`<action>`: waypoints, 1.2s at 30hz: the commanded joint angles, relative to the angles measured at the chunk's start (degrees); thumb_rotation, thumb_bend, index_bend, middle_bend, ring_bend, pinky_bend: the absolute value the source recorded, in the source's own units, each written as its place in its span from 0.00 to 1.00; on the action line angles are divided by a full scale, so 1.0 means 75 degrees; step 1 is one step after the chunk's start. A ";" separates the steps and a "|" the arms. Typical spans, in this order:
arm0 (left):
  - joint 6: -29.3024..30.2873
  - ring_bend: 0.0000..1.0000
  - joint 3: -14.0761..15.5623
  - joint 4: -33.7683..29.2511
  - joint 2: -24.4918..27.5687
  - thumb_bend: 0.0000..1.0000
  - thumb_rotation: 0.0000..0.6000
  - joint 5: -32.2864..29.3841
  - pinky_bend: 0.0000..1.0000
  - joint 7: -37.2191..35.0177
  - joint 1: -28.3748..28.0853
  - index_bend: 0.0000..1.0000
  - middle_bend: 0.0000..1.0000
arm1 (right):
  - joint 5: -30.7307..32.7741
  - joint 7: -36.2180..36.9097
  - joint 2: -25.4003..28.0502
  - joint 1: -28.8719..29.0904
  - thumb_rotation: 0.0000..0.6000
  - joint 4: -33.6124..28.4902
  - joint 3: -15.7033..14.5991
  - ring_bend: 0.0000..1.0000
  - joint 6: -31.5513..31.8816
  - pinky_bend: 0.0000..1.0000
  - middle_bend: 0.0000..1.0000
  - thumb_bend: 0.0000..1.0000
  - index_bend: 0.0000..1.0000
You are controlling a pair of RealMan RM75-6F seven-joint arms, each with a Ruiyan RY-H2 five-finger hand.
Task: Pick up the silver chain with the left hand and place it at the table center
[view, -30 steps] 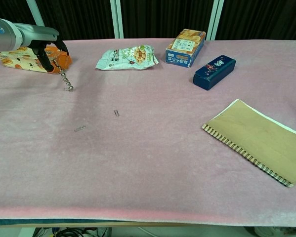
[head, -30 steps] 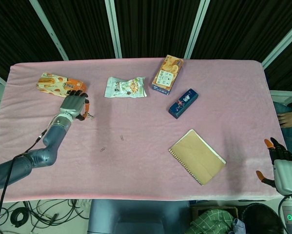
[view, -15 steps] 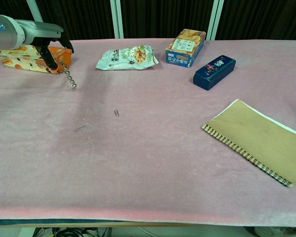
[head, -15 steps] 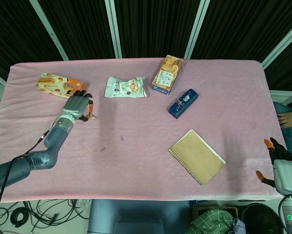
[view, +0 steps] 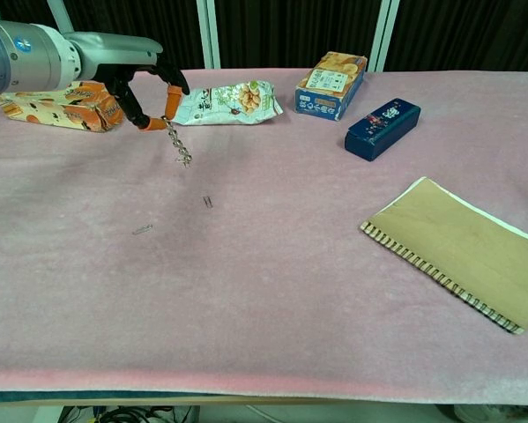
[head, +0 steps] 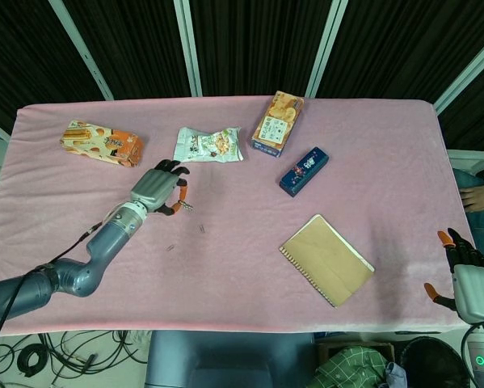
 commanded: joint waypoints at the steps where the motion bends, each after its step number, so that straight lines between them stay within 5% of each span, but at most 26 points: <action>1: -0.0108 0.00 -0.0053 0.0015 -0.0170 0.44 1.00 0.0167 0.00 -0.0177 -0.0078 0.57 0.15 | 0.0009 0.0003 0.0002 0.0002 1.00 0.0006 0.0006 0.09 -0.0002 0.17 0.02 0.14 0.04; 20: -0.0444 0.00 0.0443 0.0039 -0.0395 0.44 1.00 -0.0733 0.00 0.0384 -0.0593 0.56 0.15 | 0.0017 0.0047 0.0024 0.0013 1.00 -0.0005 -0.0004 0.09 -0.0047 0.17 0.02 0.14 0.04; 36: -0.0228 0.00 0.0502 -0.0538 0.0084 0.44 1.00 -0.1057 0.00 0.0437 -0.0676 0.56 0.15 | 0.0013 0.0044 0.0018 0.0014 1.00 -0.0002 0.0002 0.09 -0.0031 0.17 0.02 0.14 0.04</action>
